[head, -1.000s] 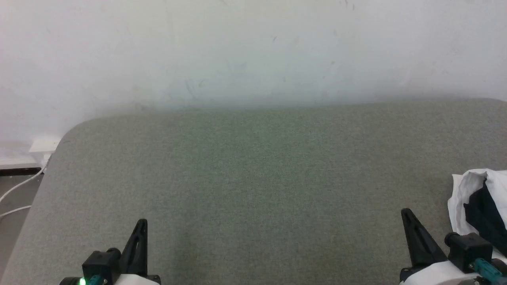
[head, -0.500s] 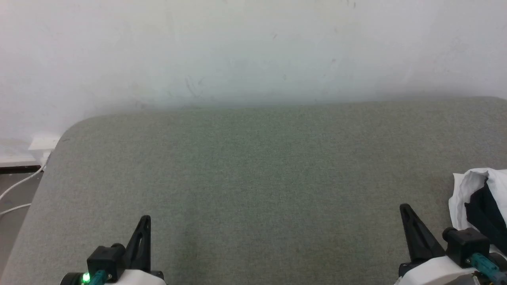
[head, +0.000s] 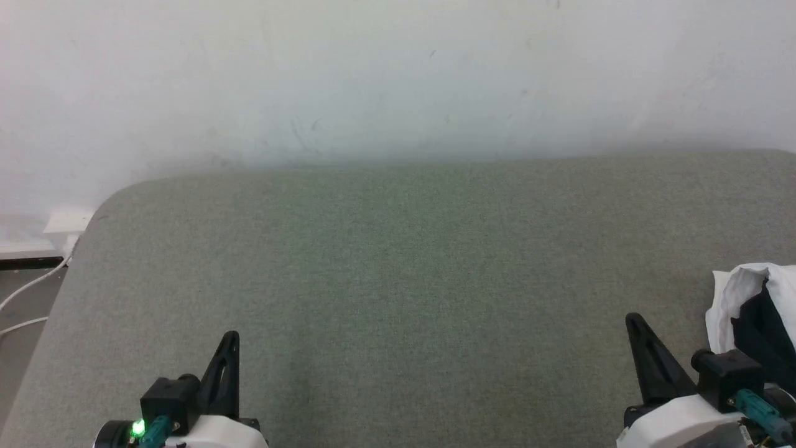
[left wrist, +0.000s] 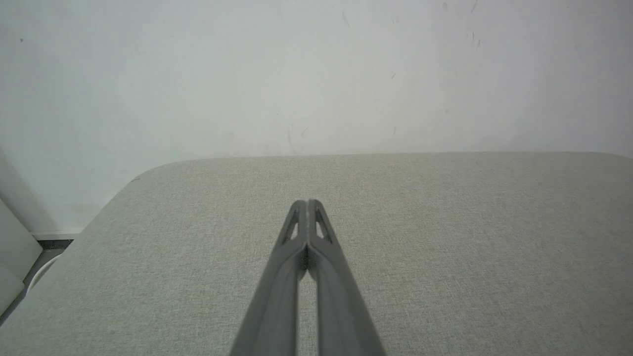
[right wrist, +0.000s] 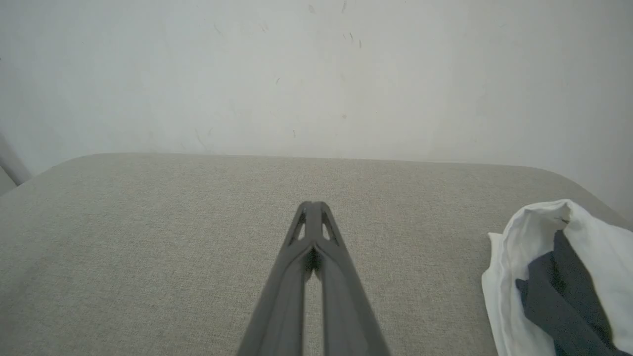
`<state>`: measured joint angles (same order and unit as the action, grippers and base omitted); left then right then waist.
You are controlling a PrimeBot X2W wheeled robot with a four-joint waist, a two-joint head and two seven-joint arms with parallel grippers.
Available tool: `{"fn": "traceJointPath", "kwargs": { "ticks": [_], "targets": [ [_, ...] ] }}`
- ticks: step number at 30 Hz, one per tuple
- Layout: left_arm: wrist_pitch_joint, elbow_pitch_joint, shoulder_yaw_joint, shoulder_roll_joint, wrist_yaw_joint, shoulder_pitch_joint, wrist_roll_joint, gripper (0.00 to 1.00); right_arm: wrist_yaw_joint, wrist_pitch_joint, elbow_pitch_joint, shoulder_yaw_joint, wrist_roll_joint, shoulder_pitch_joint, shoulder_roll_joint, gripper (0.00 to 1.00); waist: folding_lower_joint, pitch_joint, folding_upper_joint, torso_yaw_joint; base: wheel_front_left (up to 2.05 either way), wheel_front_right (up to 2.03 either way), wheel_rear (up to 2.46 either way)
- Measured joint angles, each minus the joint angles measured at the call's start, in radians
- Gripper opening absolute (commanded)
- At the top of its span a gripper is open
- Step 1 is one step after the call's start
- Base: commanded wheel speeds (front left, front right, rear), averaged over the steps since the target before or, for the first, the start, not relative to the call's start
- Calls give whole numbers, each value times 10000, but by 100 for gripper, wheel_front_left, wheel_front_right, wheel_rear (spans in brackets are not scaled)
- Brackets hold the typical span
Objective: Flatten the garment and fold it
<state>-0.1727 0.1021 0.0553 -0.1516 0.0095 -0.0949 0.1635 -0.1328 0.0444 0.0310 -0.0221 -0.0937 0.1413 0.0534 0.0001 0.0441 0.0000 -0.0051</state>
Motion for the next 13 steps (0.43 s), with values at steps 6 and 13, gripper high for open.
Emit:
{"fn": "traceJointPath", "kwargs": {
  "ticks": [6, 13],
  "targets": [
    [119, -77, -36, 63, 0, 38, -90, 0, 0, -15, -17, 10, 65, -125, 0, 0, 0, -32, 0, 4, 0, 0, 0],
    [244, -150, -75, 159, 0, 70, -230, 0, 0, -82, -33, 35, 140, -192, 0, 0, 0, -68, 0, 8, 0, 0, 0]
  ]
}}
